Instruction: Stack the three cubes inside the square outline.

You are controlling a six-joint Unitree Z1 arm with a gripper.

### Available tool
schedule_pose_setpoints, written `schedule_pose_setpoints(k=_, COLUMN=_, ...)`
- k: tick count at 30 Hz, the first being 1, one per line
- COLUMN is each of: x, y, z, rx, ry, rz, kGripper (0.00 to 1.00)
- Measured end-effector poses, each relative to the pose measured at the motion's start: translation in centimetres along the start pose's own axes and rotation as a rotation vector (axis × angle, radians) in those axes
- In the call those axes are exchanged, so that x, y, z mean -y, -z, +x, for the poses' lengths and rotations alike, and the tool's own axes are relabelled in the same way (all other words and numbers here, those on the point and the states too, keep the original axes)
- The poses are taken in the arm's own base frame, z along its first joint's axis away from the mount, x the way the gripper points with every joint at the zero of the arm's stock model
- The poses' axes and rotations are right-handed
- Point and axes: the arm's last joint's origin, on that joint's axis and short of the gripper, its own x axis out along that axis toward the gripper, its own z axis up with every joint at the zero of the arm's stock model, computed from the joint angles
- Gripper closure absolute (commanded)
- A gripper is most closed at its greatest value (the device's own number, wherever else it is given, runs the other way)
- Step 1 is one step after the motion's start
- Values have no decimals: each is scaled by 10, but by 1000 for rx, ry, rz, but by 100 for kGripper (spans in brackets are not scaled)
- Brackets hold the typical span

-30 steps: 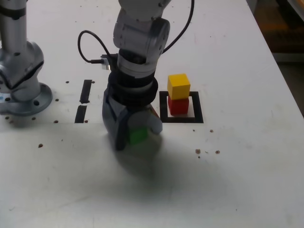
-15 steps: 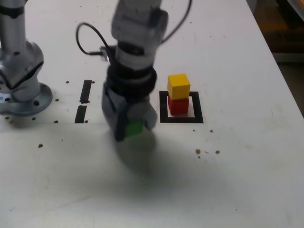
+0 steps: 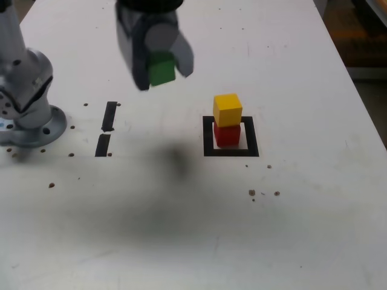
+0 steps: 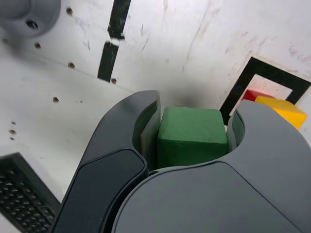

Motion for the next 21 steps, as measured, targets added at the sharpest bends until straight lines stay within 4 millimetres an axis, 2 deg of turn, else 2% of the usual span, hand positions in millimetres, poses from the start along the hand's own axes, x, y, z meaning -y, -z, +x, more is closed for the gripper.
schedule_pose_setpoints(k=3, x=4, y=-24, z=1, rx=-75, ry=-35, rz=75, kGripper=87)
schedule_pose_setpoints(k=6, x=15, y=-50, z=0, rx=-75, ry=-27, rz=151, kGripper=87)
schedule_pose_setpoints(k=11, x=21, y=-77, z=-19, rx=6, ry=40, rz=146, kGripper=87)
schedule_pose_setpoints(k=15, x=22, y=-86, z=-40, rx=96, ry=88, rz=135, kGripper=86)
schedule_pose_setpoints(k=21, x=20, y=-89, z=-15, rx=1, ry=59, rz=126, kGripper=86)
